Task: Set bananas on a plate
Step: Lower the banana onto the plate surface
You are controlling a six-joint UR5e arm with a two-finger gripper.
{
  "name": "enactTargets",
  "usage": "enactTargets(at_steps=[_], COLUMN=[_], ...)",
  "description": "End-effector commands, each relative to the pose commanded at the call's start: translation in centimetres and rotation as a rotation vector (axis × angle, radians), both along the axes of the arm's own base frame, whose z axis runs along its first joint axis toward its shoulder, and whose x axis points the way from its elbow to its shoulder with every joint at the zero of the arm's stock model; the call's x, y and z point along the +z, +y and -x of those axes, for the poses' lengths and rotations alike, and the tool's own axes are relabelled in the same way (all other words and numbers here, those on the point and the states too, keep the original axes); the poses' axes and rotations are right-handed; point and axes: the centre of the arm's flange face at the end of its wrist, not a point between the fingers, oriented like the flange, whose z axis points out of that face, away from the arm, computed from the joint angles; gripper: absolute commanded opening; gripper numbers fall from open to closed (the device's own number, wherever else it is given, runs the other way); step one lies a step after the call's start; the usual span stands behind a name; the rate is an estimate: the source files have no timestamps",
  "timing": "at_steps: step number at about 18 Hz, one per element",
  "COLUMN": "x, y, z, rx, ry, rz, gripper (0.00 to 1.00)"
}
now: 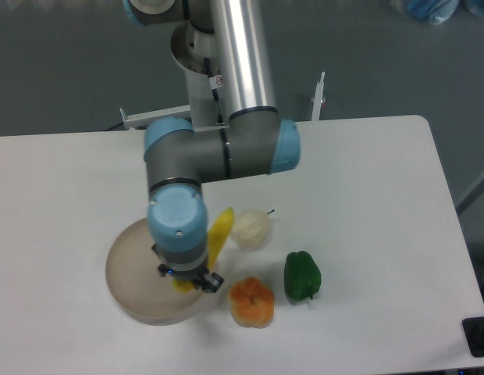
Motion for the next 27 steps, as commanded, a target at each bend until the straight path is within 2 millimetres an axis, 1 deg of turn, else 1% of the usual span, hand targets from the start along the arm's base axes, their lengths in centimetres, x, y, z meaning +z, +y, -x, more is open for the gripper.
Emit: enactTargets(at_steps=[2, 3, 9, 11, 14, 15, 16, 17, 18, 19, 20, 21, 24, 27], x=[0.0, -0.3, -0.4, -1.0, -1.3, -1.9, -2.0, -2.2, -2.3, -2.5, -2.7, -2.8, -2.0, -1.8], y=[0.2, 0.1, -0.2, -0.4, -0.5, -0.5, -0.5, -0.5, -0.5, -0.5, -0.4, -0.4, -0.4, -0.4], z=[0.1, 0.1, -0.1, -0.3, -0.6, -1.3, -1.4, -1.4, -1.5, -1.5, -1.5, -1.4, -1.5, -1.3], rx=[0.000, 0.000, 0.023, 0.036, 0.082, 0.073, 0.071, 0.071, 0.069, 0.068, 0.066, 0.069, 0.071, 0.069], ry=[0.006, 0.005, 0.001, -0.010, -0.010, -0.012, -0.013, -0.013, -0.013, -0.012, -0.010, -0.008, -0.010, -0.005], rz=[-0.016, -0.010, -0.004, 0.006, 0.012, 0.019, 0.021, 0.024, 0.022, 0.024, 0.028, 0.027, 0.009, 0.006], gripper=[0.12, 0.12, 0.12, 0.13, 0.17, 0.23, 0.28, 0.38, 0.55, 0.79, 1.00, 1.00, 1.00, 1.00])
